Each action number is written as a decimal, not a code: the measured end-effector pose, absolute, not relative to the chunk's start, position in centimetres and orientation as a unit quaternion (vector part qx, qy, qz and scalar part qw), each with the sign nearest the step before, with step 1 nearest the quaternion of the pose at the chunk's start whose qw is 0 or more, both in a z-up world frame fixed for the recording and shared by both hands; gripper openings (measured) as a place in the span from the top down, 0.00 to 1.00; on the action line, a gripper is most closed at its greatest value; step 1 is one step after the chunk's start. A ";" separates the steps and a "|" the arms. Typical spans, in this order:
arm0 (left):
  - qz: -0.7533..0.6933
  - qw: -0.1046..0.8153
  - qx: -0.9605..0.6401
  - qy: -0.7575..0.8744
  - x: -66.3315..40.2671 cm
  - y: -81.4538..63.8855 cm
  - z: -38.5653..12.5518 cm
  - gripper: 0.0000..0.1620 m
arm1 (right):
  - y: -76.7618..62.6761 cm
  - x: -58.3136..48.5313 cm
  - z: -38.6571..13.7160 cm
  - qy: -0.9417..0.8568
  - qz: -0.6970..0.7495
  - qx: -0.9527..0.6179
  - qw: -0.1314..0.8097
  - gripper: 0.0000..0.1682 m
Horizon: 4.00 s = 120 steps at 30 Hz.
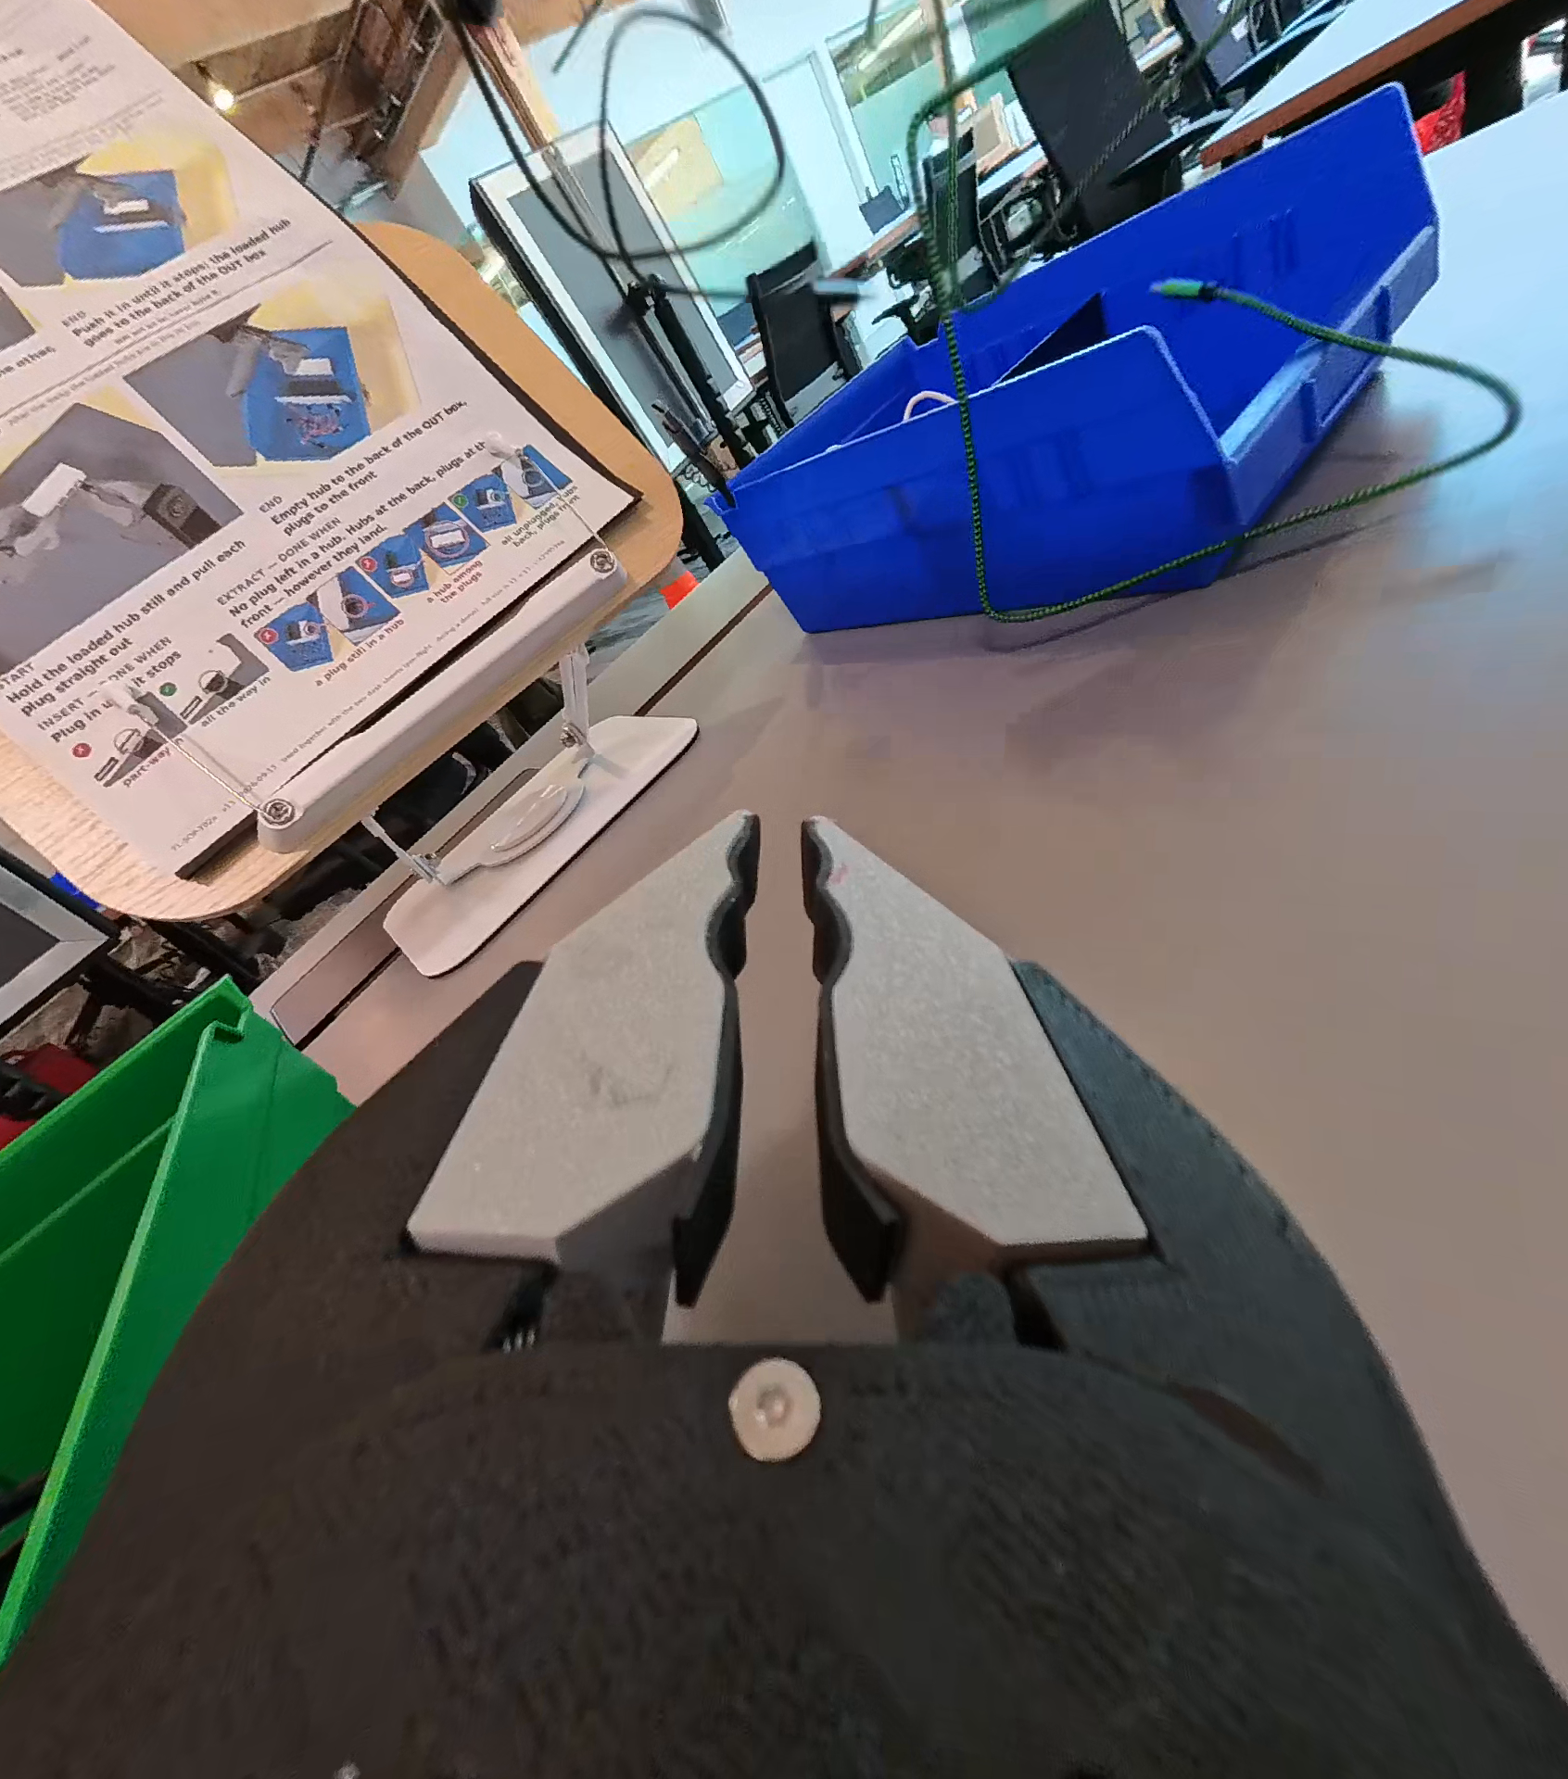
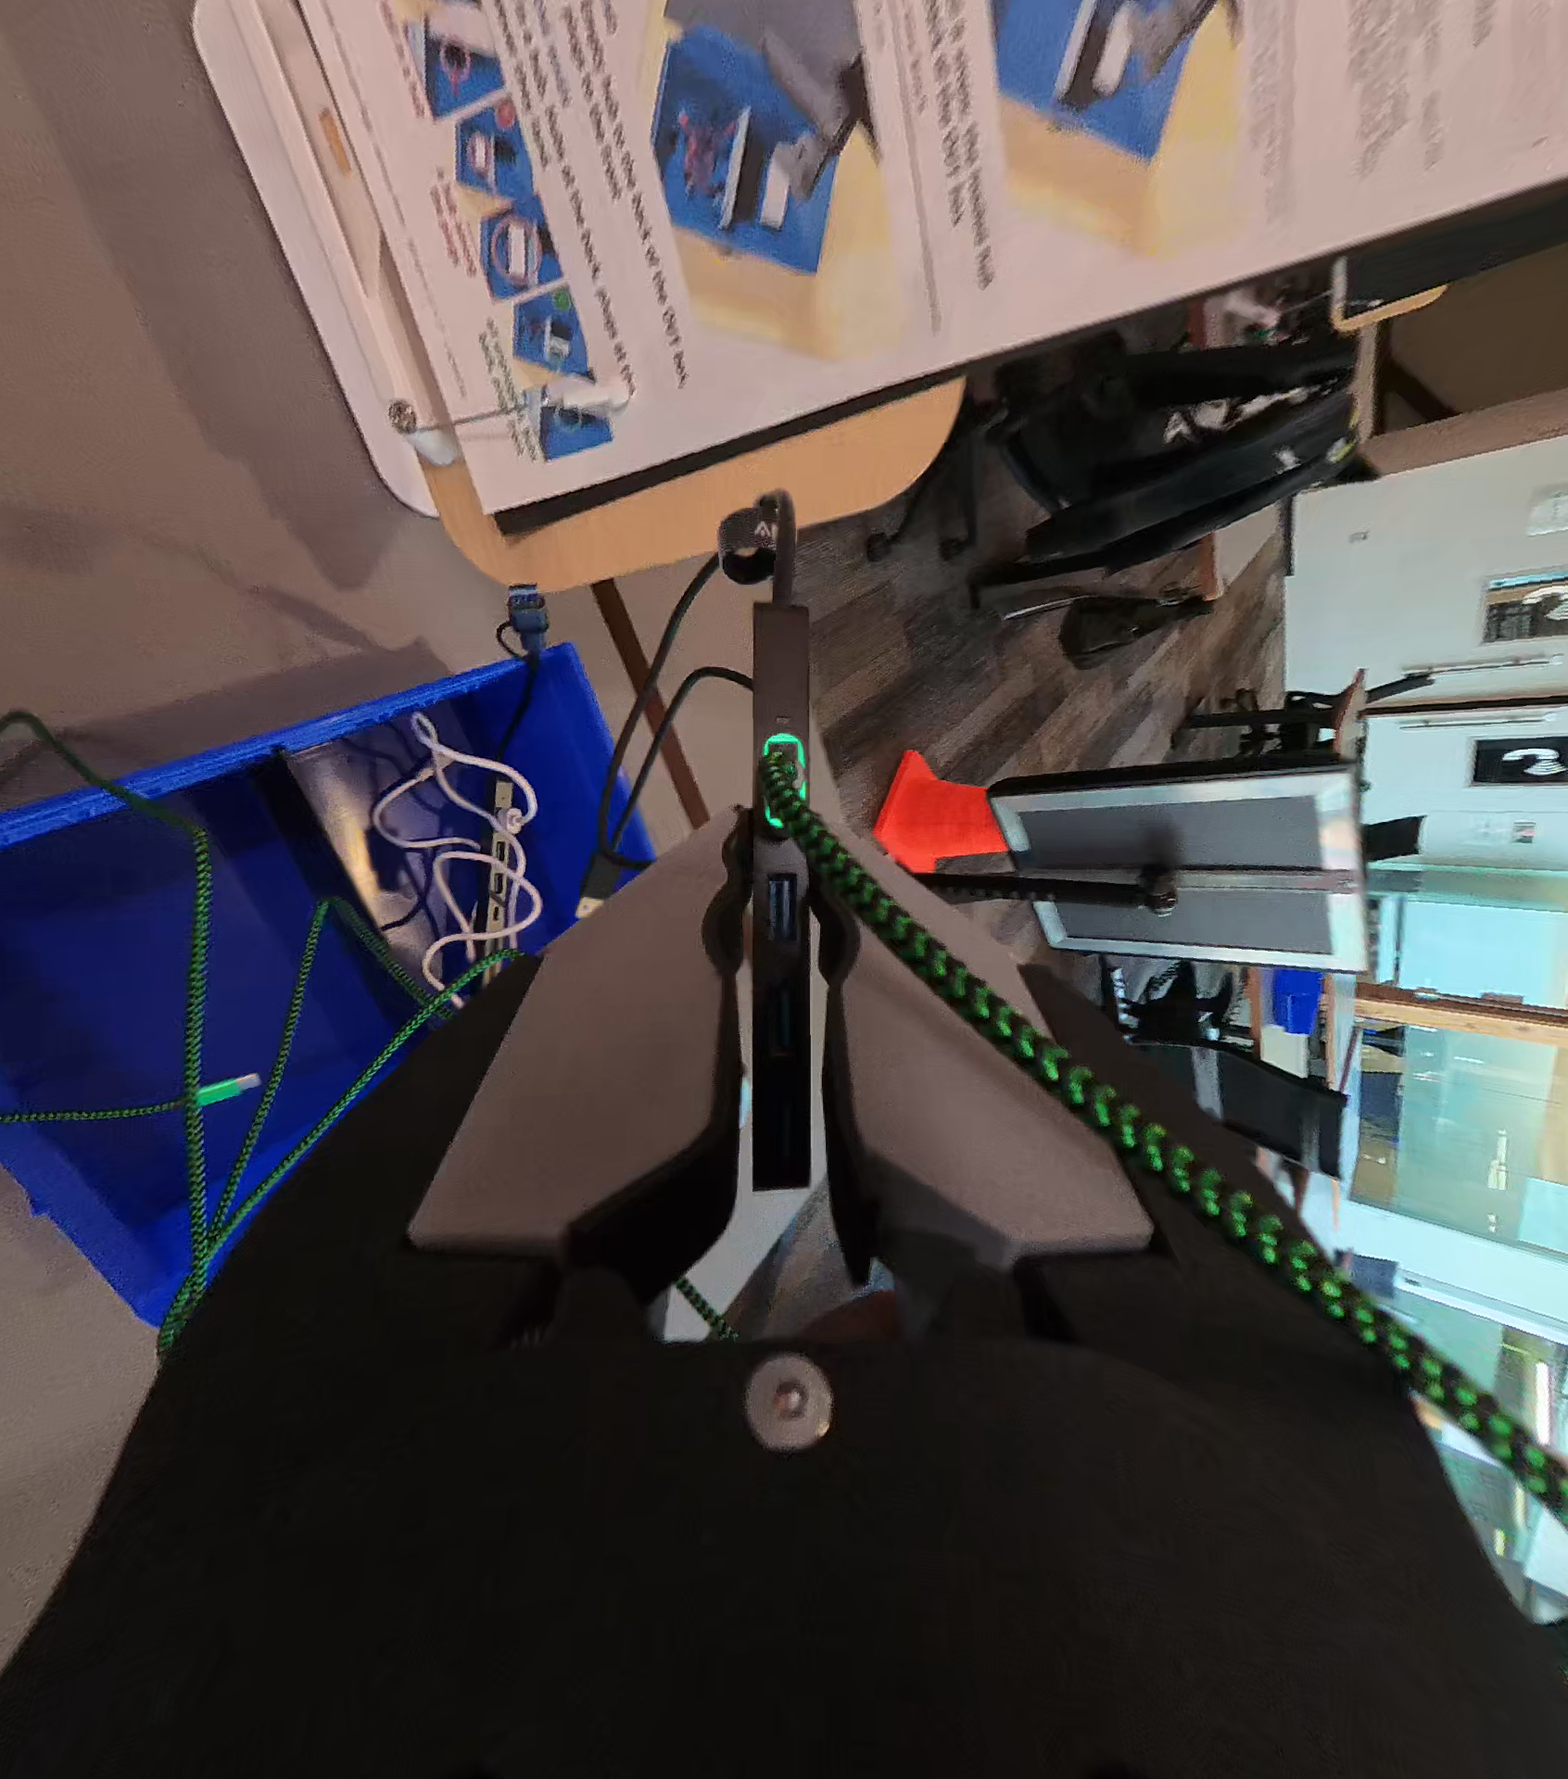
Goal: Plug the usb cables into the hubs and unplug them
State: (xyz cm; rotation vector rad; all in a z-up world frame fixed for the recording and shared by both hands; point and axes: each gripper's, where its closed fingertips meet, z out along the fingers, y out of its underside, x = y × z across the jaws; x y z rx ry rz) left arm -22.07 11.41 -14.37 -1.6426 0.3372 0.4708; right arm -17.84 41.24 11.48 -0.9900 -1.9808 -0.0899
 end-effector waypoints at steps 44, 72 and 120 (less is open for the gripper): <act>0.202 0.624 -0.739 0.153 -22.1 11.8 -15.7 0.98 | 38.2 -11.2 -9.8 -0.697 0.313 -0.639 -0.085 0.54; 0.229 0.612 -0.738 0.169 -21.6 11.9 -16.1 0.99 | 36.3 -3.9 -20.4 -0.919 -0.150 -0.234 0.281 0.56; 0.234 0.601 -0.742 0.184 -21.2 12.0 -16.5 0.99 | 35.3 -3.9 -8.7 -0.832 0.241 -0.360 0.345 1.00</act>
